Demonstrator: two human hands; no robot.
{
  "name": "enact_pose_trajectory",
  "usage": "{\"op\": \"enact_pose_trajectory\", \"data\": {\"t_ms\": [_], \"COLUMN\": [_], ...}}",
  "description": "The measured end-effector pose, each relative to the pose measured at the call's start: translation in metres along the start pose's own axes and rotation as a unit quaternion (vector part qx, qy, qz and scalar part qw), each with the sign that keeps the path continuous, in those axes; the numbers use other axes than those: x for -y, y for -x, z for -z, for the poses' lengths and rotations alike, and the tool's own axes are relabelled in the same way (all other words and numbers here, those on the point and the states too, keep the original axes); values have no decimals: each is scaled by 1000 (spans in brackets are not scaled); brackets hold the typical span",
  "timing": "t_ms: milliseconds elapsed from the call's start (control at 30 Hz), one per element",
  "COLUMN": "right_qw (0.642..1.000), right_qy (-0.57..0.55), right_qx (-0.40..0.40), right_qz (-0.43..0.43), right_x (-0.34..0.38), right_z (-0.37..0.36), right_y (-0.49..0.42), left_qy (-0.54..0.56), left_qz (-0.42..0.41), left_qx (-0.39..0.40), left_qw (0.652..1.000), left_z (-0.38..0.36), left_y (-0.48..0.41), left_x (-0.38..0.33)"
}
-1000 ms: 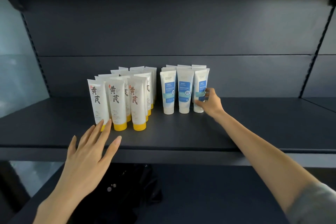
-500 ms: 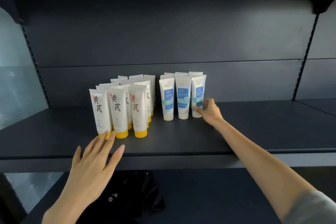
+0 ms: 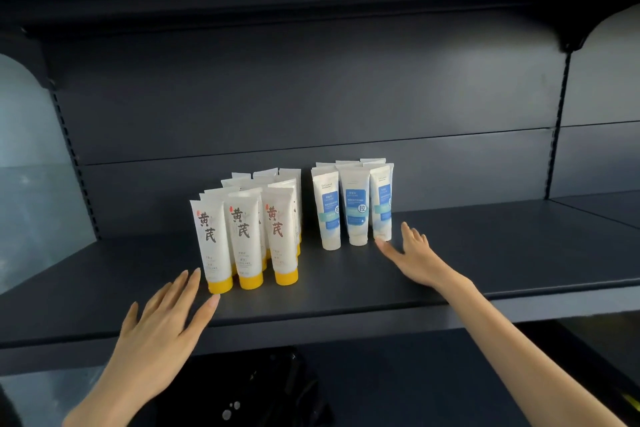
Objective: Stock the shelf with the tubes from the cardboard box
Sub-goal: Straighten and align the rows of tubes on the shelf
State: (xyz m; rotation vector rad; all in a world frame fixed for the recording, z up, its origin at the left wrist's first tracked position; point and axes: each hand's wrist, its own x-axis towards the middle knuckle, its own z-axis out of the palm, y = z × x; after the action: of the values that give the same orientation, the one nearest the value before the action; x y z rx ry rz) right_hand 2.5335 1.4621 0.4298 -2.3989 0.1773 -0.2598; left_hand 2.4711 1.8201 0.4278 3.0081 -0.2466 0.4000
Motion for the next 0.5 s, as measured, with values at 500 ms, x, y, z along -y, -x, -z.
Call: {"op": "enact_pose_trajectory", "data": {"t_ms": [500], "right_qw": [960], "right_qy": [-134], "right_qx": [-125], "right_qz": [211], "right_x": [136], "right_z": [5], "right_y": [-3], "left_qy": [86], "left_qz": [39], "left_qx": [-105], "left_qw": [990], "left_z": [107], "left_y": [-55], "left_x": [51]}}
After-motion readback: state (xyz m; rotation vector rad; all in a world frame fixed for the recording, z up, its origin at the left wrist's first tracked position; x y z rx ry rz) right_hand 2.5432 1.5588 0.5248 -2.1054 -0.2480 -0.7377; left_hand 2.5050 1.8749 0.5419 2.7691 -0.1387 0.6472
